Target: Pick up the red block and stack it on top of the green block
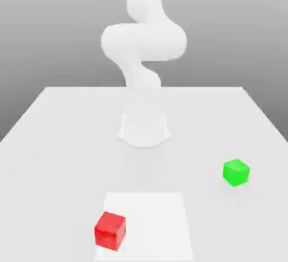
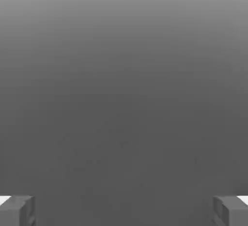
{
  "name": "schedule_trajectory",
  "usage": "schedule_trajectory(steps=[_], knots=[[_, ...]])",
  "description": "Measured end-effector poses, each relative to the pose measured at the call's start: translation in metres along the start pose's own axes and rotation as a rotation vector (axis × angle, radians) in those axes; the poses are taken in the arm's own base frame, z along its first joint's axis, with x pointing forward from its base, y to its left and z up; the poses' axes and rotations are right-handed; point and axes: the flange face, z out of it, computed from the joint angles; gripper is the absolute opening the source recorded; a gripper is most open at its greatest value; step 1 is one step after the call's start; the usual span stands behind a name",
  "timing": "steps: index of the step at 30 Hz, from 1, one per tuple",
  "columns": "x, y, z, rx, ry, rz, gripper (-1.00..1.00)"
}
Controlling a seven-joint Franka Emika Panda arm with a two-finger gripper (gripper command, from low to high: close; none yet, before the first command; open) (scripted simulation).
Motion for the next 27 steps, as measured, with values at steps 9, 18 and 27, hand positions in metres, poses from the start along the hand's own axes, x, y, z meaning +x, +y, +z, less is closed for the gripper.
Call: schedule_trajectory(steps=[9, 18, 27], knots=[[-0.016, 0.054, 0.184, -0.229, -0.161, 0.104, 0.00], [-0.071, 0.154, 0.326, -0.455, -0.316, 0.215, 0.00], [-0.144, 0.247, 0.420, -0.594, -0.414, 0.281, 0.00]])
